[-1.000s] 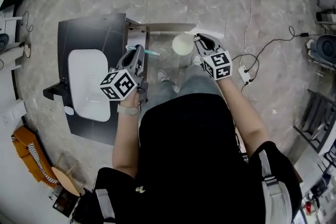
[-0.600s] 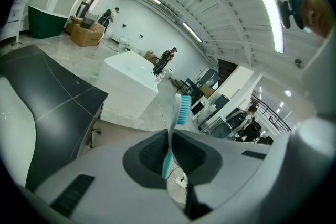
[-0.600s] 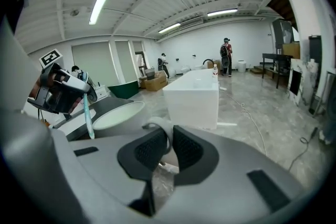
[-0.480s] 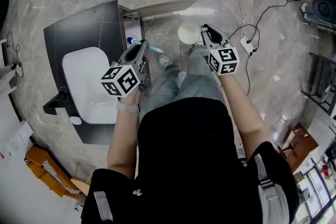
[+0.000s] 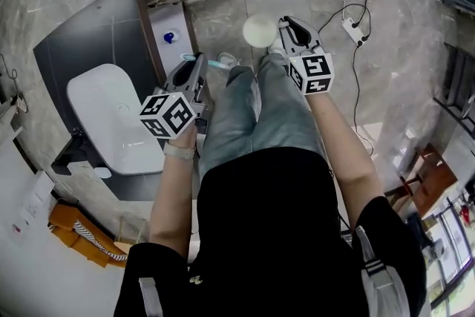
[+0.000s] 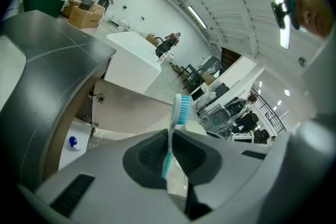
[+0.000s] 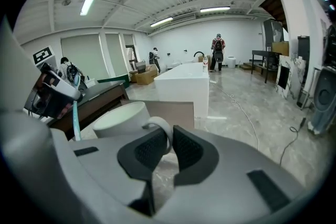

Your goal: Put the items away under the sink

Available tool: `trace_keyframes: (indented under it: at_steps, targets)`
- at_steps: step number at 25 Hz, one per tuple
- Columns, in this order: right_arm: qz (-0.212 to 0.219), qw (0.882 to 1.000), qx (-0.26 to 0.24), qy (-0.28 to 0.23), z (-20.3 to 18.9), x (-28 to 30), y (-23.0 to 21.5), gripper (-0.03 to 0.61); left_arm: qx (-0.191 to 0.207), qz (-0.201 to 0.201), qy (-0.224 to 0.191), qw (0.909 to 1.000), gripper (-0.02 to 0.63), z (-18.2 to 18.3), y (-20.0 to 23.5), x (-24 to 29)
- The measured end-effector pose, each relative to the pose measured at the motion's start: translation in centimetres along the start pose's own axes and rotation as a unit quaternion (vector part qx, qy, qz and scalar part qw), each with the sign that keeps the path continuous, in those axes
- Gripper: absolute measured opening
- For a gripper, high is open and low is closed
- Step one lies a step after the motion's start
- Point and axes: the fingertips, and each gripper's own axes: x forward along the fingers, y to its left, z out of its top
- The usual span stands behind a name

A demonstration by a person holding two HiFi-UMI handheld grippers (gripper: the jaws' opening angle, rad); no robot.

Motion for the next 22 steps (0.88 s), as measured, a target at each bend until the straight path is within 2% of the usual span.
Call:
trace_keyframes:
  at_steps: [6,10,15,22]
  targets:
    - [0.017,1.000,0.005,0.002,-3.7,3.5,0.7,0.054,0.000,0.026,0.008,0.9996,0.040,-3.5,2.4,1.7]
    - [0.030,1.000,0.003,0.003,-6.4,6.6,1.3,0.054,-0.021,0.042,-0.004,0.9989,0.040,-6.5,5.1,3.1]
    - [0.044,0.999,-0.018,0.010,-10.0,9.8,2.5,0.054,-0.043,0.067,0.000,0.9968,0.040,-11.1,8.7,4.6]
    - [0.077,0.996,-0.038,0.012,-14.4,14.3,5.2,0.054,-0.067,0.096,-0.005,0.9931,0.040,-15.5,14.0,6.9]
